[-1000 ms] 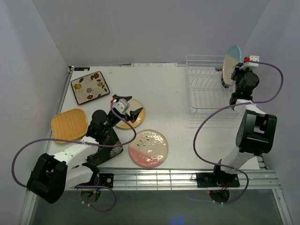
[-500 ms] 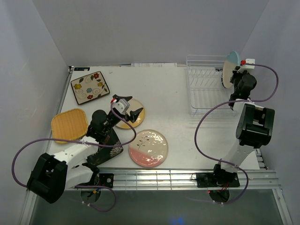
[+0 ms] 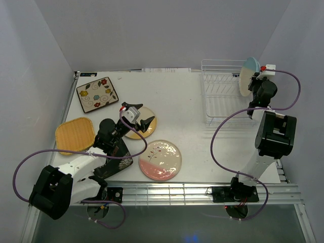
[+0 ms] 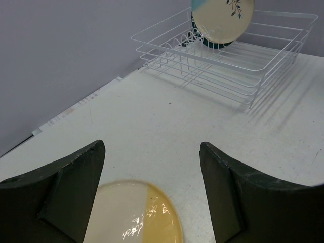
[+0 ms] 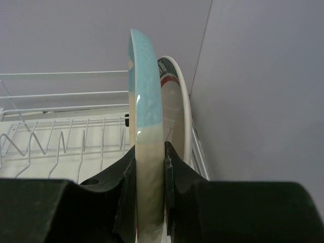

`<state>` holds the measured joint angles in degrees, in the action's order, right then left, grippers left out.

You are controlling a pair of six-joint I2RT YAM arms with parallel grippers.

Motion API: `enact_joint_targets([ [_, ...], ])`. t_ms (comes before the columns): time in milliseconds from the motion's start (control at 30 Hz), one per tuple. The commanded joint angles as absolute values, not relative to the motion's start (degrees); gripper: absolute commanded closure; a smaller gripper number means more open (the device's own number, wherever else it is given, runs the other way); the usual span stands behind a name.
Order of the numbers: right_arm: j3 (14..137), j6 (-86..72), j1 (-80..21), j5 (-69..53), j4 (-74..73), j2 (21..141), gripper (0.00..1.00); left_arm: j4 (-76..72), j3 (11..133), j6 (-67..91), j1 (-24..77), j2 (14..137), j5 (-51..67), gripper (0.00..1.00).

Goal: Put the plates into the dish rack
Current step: Insert the plate into the dish rack.

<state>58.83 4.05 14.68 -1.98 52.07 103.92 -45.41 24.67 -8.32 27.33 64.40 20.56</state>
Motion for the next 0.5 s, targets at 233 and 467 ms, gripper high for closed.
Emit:
enact_joint_targets([
  [233,63.46,2.55,15.12,-1.59,62.41,103.97,0.92,-46.49,24.17,-8.35,27.16,63.63,21.62,0.15],
  [467,66.53,2.64,15.03,-0.26,57.48,105.91,0.87,-46.49,24.17,-8.26,27.16,63.98,21.71,0.14],
])
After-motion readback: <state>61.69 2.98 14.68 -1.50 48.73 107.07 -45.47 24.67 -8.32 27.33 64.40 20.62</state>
